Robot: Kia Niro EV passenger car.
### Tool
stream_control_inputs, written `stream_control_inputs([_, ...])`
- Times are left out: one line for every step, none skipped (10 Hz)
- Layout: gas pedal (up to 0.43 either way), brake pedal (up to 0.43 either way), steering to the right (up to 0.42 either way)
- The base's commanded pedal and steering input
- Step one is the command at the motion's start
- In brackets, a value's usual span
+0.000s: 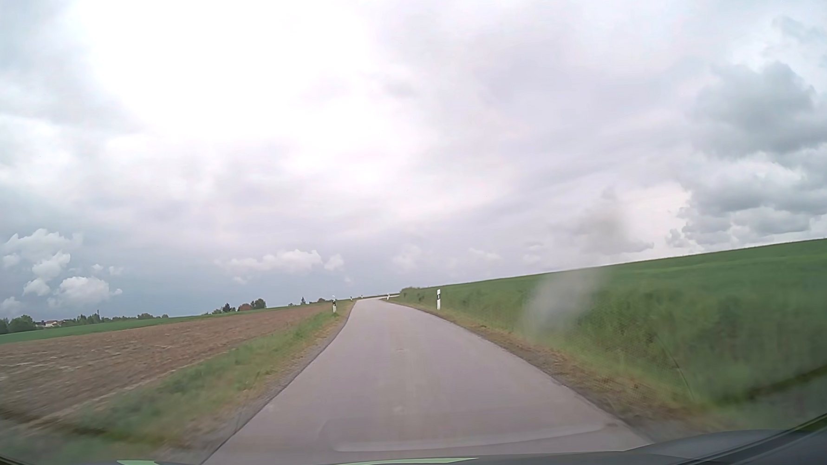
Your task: Follow the waypoints while adhering to traffic rules and regulations
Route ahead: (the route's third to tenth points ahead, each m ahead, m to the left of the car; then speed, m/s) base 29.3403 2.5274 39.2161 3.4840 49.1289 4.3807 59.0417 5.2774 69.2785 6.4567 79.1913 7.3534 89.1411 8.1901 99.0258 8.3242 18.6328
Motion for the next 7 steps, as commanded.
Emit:
stream_control_inputs([0.248, 0.0, -0.019])
stream_control_inputs([0.248, 0.0, -0.02])
stream_control_inputs([0.248, 0.0, -0.02])
stream_control_inputs([0.248, 0.0, -0.021])
stream_control_inputs([0.248, 0.0, -0.021])
stream_control_inputs([0.248, 0.0, -0.021])
stream_control_inputs([0.248, 0.0, -0.02])
